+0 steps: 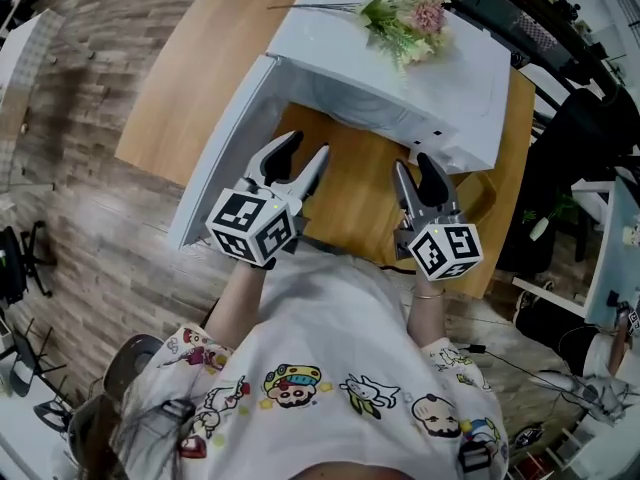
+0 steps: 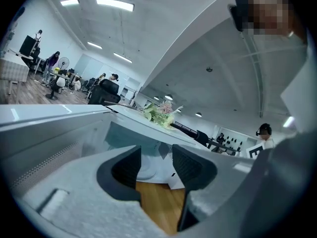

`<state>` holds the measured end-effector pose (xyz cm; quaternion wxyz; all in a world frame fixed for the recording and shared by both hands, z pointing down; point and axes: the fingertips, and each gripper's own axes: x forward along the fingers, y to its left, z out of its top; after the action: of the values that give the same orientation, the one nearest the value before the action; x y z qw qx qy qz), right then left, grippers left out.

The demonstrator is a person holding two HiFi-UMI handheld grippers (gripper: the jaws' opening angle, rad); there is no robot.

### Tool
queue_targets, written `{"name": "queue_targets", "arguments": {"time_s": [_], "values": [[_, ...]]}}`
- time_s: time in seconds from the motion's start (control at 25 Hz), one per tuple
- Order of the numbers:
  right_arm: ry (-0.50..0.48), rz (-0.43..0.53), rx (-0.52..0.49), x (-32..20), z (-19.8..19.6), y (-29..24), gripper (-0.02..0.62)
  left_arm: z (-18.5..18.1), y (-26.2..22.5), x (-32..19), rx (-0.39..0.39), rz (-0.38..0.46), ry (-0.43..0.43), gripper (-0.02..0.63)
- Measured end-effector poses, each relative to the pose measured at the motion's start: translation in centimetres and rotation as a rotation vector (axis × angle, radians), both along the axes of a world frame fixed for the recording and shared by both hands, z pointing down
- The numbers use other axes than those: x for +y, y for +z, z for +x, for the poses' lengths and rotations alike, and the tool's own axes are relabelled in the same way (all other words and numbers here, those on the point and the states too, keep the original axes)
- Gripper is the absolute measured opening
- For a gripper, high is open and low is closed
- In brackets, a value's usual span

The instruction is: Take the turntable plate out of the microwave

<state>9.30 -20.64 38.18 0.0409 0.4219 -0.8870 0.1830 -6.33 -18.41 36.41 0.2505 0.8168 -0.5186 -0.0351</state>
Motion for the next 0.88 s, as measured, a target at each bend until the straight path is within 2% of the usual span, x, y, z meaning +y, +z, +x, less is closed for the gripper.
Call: {"name": "queue_targets", "arguments": {"time_s": [0.36, 0.88], "values": [[0.091, -0.048, -0.006, -0.6, 0.3, 0.7, 0.199, 0.6, 0.9, -1.9, 0.025, -0.049, 0.082, 0.195], [0.142, -0.089, -0.021, -1.0, 0.5, 2.4, 0.196, 1.6, 3.5, -3.4, 0.062, -0.112, 0.122, 0.195]]}}
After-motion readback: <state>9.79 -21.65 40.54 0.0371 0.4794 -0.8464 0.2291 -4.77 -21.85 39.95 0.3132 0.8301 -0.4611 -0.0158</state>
